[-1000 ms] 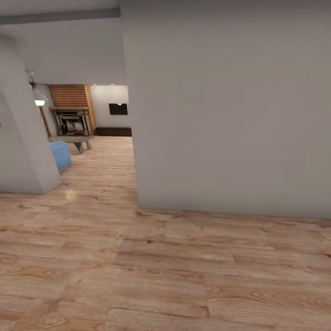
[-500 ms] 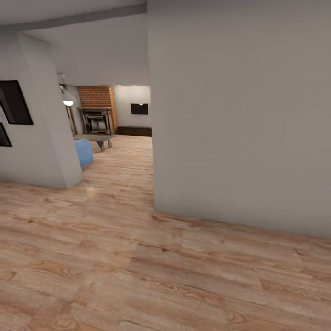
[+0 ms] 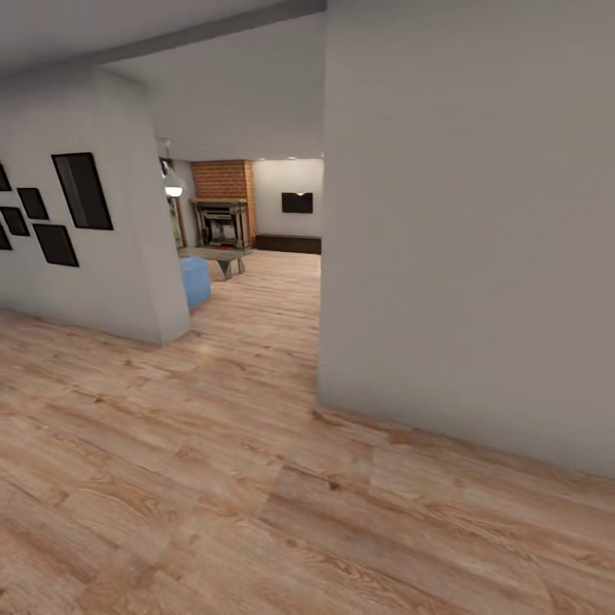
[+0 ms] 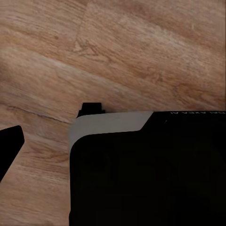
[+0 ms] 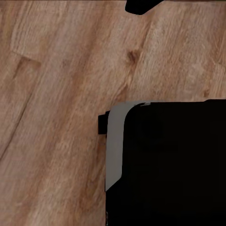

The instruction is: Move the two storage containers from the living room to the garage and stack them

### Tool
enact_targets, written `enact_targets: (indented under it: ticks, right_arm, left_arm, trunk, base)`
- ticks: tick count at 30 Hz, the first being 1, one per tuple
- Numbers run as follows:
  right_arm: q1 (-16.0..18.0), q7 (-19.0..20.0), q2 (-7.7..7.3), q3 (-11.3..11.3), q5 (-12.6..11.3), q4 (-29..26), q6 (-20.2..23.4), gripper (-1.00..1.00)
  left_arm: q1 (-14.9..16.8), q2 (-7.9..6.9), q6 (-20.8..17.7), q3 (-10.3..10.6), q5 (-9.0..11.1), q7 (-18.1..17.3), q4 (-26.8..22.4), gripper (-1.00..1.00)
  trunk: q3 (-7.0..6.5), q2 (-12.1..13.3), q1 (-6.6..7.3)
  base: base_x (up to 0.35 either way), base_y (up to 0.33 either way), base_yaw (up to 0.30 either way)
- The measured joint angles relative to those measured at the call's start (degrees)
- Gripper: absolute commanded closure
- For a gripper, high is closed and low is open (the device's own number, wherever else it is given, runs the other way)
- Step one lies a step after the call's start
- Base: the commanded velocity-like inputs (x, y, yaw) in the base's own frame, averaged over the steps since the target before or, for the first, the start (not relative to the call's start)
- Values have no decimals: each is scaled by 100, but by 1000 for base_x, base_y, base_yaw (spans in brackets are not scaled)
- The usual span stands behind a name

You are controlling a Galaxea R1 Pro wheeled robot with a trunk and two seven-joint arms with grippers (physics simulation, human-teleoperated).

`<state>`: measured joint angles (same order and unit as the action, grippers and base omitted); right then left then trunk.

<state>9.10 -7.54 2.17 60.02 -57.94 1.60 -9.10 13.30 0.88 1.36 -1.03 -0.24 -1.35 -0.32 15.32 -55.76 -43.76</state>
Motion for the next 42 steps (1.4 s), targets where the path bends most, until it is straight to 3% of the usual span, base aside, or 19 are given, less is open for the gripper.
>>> enact_targets:
  ticks: [16,42]
  right_arm:
    - [0,-2,0,0,0,0,-1,-100]
    - [-1,-2,-3,-1,-1,-1,-6,-100]
  left_arm:
    - [0,0,-1,0,0,0,0,-100]
    - [1,0,1,0,0,0,2,-100]
  trunk:
    - [0,0,0]
    - [0,0,0]
  base:
    - [322,0,259]
    - [321,0,16]
